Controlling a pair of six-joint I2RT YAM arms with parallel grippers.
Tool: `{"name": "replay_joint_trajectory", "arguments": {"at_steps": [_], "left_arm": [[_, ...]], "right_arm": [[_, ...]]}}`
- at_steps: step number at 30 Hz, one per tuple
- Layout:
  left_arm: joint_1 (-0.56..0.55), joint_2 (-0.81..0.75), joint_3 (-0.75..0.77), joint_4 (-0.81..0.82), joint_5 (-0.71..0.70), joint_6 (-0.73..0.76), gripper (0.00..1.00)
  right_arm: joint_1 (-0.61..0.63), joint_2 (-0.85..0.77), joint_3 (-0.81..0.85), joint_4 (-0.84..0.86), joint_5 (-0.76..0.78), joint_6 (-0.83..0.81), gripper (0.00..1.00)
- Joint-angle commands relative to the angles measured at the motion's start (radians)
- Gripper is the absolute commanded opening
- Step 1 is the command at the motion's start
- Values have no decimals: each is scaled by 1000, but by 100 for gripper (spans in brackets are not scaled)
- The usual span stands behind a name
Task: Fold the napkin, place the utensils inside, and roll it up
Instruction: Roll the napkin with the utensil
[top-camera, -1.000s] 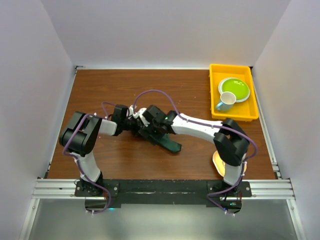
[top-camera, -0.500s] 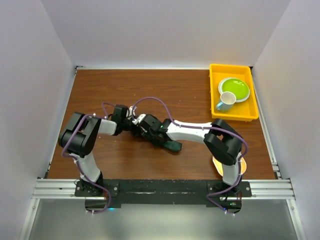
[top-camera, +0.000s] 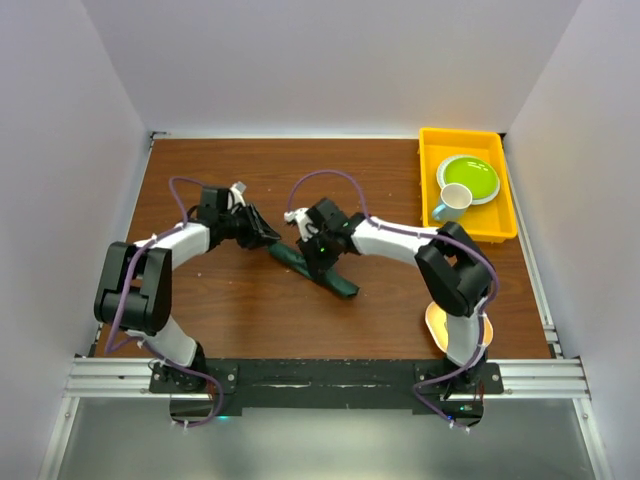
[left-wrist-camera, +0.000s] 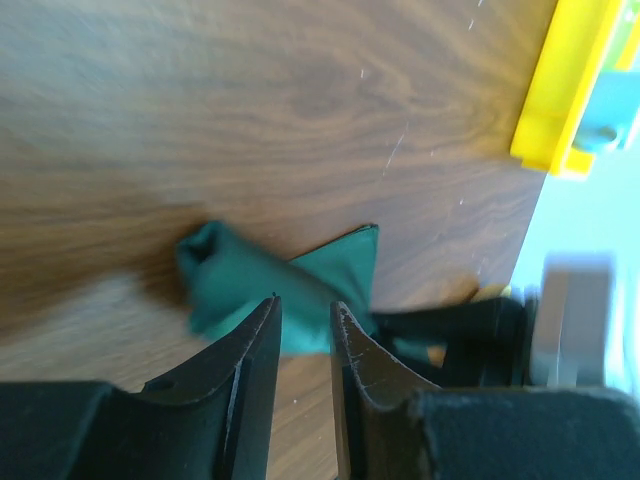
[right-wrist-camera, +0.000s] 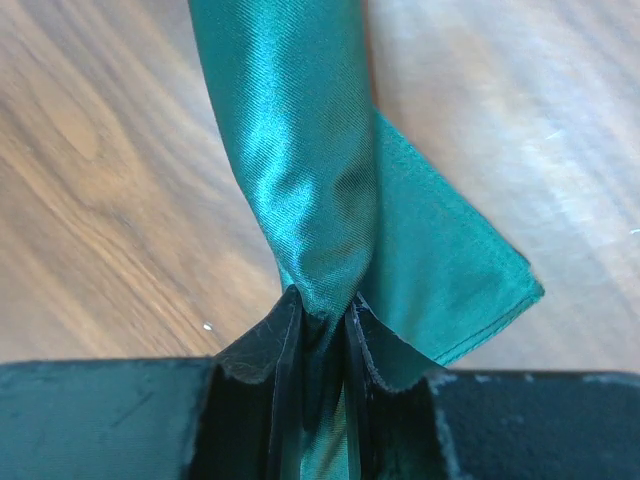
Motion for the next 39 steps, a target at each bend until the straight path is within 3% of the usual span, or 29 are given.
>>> {"name": "replay_joint_trajectory", "arguments": {"at_steps": [1, 6, 12, 22, 27, 32, 39], "left_arm": [[11, -30, 37, -15, 29, 41, 31], [-34, -31, -4, 166, 104, -79, 30], [-131, 39, -26, 344, 136, -191, 27], [-140, 133, -141, 450, 123, -188, 24], [-140, 182, -166, 449, 83, -131, 23], [-140, 208, -129, 421, 75, -114, 23], [-140, 222, -84, 375, 92, -134, 22]], "right_arm": [[-122, 62, 81, -80, -421, -2, 12], [-236, 203, 127, -109, -748, 38, 13], [-279, 296, 160, -149, -804, 18, 14], [-288, 272, 121, -97, -727, 67, 20], [-287, 223, 132, -143, -619, 56, 37], [-280, 128, 181, -284, -451, -5, 61], [-279, -30, 82, -382, -333, -44, 72]]}}
